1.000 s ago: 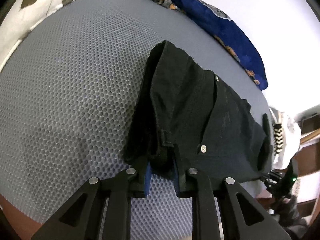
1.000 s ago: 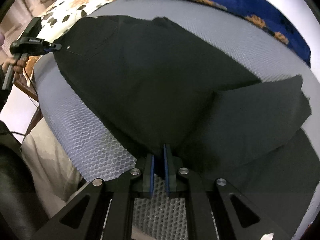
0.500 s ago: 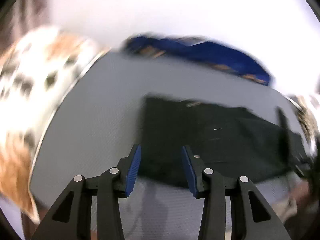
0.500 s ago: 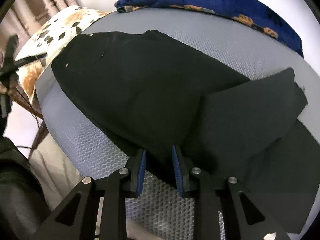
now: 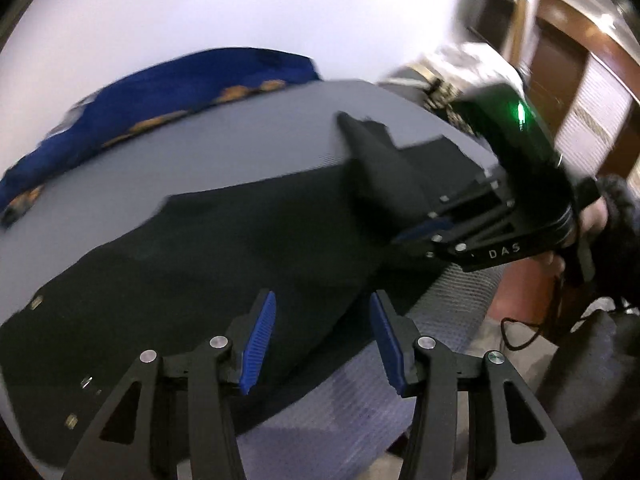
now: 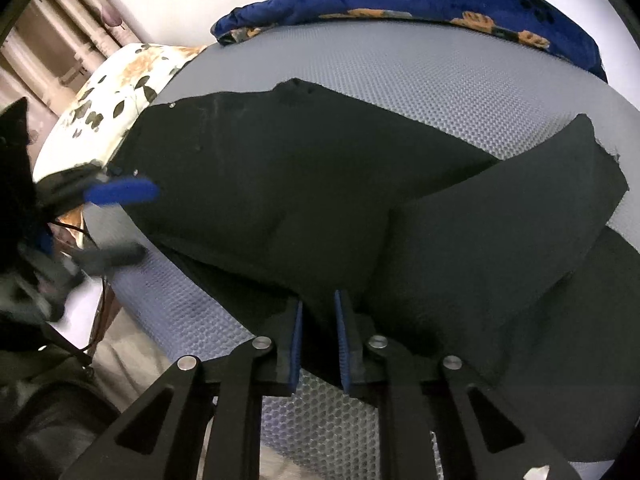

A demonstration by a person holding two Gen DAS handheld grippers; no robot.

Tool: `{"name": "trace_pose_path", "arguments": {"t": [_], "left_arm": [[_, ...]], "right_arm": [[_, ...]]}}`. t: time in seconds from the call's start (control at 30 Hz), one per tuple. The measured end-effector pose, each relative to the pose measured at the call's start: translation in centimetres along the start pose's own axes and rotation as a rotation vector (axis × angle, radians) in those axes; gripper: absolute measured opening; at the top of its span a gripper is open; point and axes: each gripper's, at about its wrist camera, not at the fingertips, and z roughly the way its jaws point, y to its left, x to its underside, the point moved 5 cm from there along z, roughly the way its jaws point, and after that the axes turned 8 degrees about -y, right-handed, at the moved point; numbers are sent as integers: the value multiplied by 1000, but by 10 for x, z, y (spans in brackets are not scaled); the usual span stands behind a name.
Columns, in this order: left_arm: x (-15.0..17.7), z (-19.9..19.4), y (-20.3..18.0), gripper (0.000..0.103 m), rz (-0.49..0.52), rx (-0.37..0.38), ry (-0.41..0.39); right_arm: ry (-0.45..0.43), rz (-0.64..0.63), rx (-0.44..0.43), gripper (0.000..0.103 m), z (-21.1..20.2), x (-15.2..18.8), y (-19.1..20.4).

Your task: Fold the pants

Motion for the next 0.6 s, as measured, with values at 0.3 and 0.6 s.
{"name": "trace_pose_path", "arguments": {"t": [0.3,0.6], "left_arm": [[3,64,-45,7,90,33,79],[3,75,-28,4,-55,28,87]], "right_arm": [[-4,35,-66,16,-5,-3,-3],[-158,346,-91,27,-55,-3,-103]]}}
